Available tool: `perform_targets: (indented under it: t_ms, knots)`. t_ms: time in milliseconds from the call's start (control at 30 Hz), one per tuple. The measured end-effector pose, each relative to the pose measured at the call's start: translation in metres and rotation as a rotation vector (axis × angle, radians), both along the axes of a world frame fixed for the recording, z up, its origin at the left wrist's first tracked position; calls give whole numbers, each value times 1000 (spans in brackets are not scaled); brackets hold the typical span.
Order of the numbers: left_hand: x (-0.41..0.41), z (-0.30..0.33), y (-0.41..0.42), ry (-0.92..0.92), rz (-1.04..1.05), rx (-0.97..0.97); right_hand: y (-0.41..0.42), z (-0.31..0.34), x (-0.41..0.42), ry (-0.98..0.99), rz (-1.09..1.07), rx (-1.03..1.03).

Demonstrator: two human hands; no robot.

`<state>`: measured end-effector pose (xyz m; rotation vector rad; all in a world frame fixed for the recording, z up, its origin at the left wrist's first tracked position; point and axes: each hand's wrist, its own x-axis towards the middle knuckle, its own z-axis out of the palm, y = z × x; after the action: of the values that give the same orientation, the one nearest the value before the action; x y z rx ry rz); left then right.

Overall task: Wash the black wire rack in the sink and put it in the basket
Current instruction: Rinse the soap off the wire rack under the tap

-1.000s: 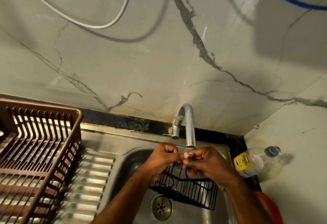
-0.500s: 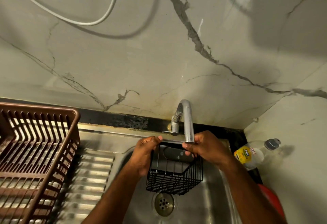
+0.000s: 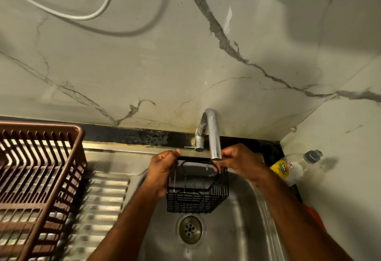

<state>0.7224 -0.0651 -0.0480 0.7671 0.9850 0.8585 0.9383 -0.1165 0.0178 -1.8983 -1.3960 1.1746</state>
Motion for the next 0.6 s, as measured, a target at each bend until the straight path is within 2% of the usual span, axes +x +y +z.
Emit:
perform_targets:
  t_ms: [67,200,267,367,433,500,600]
  knots:
    - [-7,-2,5,-20,30,8,-8,0,9,109,-35,-13]
    - [-2,5,0,-94,-25,-39,-17,-11,-5,462,-185,62]
    - [-2,5,1,138,-57,25,-17,-19,-13,461,-295,147]
    - [-9,1,6,662,-316,439,-17,-28,-26,314,-333,206]
    - [0,10,-3,805,-478,649,-18,-26,-39,257,-270,197]
    - [12,21,-15,734,-488,641,-17,-23,-46,274,-245,206]
    - [12,22,-13,622,-454,480,-19,-16,-34,379,-152,186]
